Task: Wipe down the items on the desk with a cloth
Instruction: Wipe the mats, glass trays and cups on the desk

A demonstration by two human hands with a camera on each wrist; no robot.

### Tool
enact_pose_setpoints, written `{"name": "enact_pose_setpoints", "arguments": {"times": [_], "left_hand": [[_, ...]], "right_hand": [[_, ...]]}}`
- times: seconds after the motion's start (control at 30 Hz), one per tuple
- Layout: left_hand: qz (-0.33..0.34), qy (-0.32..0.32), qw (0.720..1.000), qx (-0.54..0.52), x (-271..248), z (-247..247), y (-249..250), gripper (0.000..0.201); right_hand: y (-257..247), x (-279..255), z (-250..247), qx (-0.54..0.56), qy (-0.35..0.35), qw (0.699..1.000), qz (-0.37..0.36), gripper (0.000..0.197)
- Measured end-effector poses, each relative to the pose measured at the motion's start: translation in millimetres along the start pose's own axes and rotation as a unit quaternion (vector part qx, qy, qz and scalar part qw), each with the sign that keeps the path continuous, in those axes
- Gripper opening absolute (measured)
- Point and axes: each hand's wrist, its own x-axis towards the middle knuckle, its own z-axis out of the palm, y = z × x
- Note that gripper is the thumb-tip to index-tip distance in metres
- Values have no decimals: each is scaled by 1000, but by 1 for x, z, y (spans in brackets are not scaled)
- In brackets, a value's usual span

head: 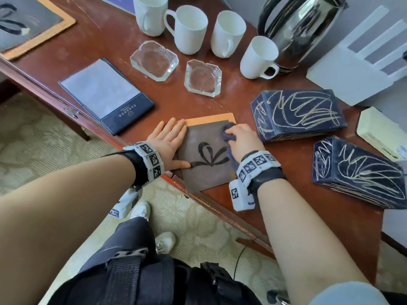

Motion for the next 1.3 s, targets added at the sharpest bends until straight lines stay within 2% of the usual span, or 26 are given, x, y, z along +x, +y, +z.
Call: {"name": "enact_pose_setpoints", "arguments": {"times": [0.07,0.17,0.3,0.4,0.53,0.63,0.73,0.87,1.0,1.13,1.3], "left_hand": [[1,5,1000,-10,0,1,0,102],[5,0,1000,-23,1,-1,-1,104],[14,-31,999,-35,1,-7,-4,112],[11,-32,999,-36,1,-9,-3,113],[1,-34,999,-41,1,-10,-2,115],[2,-37,999,-36,1,-11,-1,114],[9,-34,999,-35,1,-11,-1,114],[13,-32,999,-23,1,-11,-1,114],[27,-22,999,-19,5,-15,8,111],[47,-25,998,-21,12,-19,19,109],[60,-38,997,-18,9,-25,18,100]], "right_hand": [[18,7,-9,-22,2,997,73,34],[13,10,-10,-32,-1,998,59,35],[-15,12,-2,6,25,1000,-13,38],[-37,5,6,-21,-17,994,-103,41],[-48,-20,17,-91,-49,966,-238,43],[-37,-36,14,-88,-99,951,-280,42],[-23,-49,10,-64,-145,956,-247,38],[-11,-60,5,-31,-148,977,-150,36],[-3,-70,-15,29,-59,996,-54,40],[-1,-82,-35,113,48,992,1,41],[-13,-94,-37,124,60,990,22,40]]}}
